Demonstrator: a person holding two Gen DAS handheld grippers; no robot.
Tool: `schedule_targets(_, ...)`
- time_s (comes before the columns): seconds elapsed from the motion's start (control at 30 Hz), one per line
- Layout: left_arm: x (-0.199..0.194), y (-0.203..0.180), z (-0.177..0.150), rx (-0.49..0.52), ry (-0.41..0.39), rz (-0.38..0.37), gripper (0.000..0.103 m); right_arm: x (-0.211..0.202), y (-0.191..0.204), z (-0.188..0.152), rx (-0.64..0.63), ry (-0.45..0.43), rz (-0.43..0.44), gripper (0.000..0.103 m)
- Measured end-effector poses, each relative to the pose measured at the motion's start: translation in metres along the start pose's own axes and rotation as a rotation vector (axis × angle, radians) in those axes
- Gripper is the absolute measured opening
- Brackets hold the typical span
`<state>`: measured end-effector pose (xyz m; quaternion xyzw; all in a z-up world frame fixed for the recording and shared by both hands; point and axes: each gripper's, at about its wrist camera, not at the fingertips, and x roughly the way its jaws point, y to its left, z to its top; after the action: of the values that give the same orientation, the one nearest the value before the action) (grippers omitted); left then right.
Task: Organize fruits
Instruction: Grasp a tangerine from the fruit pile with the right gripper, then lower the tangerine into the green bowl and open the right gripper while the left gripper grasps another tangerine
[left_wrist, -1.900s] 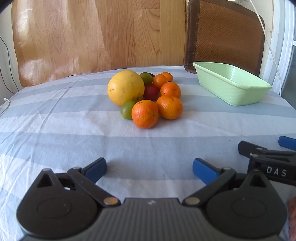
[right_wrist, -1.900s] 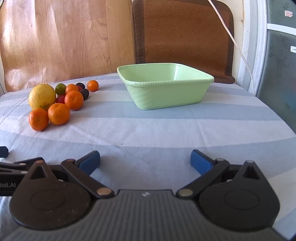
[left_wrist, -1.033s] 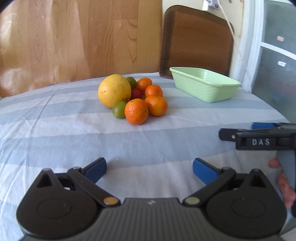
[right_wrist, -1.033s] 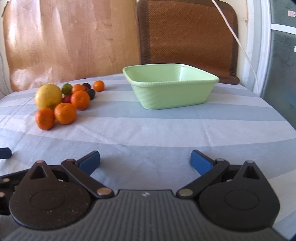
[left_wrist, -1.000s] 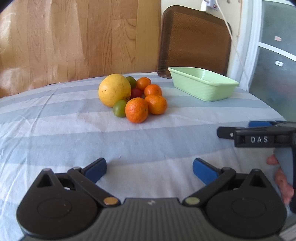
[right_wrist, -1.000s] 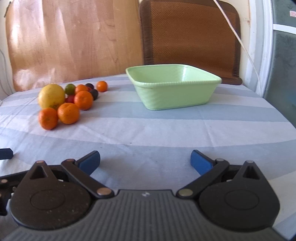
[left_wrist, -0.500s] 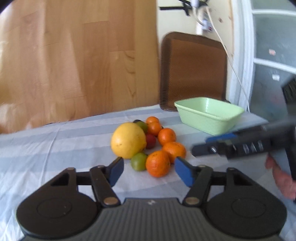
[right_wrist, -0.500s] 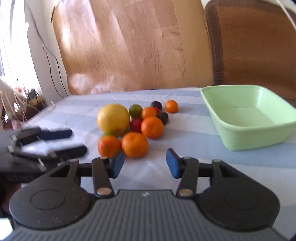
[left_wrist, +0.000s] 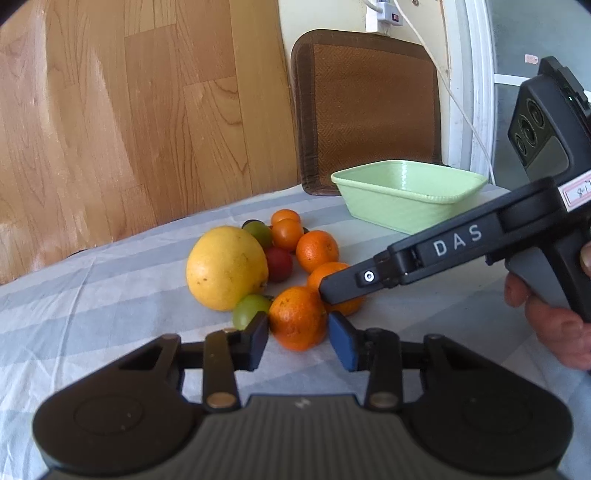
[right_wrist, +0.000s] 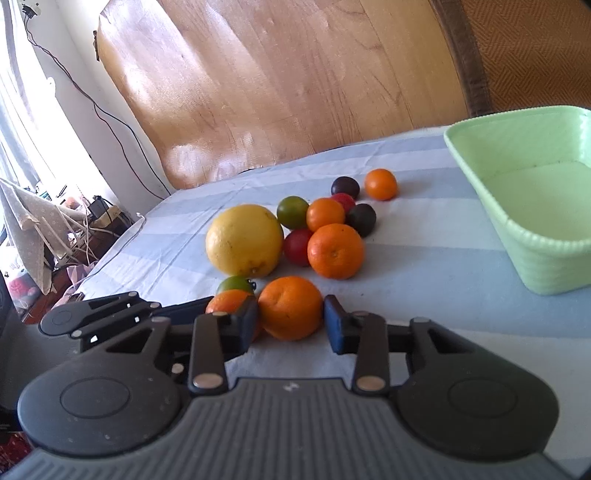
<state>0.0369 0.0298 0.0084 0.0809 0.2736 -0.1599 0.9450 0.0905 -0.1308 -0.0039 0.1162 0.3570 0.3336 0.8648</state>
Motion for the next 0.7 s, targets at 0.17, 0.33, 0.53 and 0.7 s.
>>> schedule_targets(0.17, -0.009, -0.014, 0.018, -0.006, -0.087, -0.057, 0.036, -0.040, -0.004, 0.005, -0.024, -0.129, -0.037, 0.041)
schedule_targets(0.33, 0.017, -0.043, 0.061, 0.003, -0.143, -0.164, 0.035, -0.073, -0.029, 0.018, -0.042, -0.292, -0.191, 0.041)
schedule_targets(0.53, 0.078, -0.073, 0.094, -0.051, -0.072, -0.263, 0.023, -0.078, -0.067, 0.025, -0.035, -0.340, -0.404, 0.041)
schedule_targets(0.7, 0.105, -0.089, 0.098, -0.047, -0.041, -0.262, 0.023, -0.075, -0.090, 0.026, 0.016, -0.337, -0.459, 0.041)
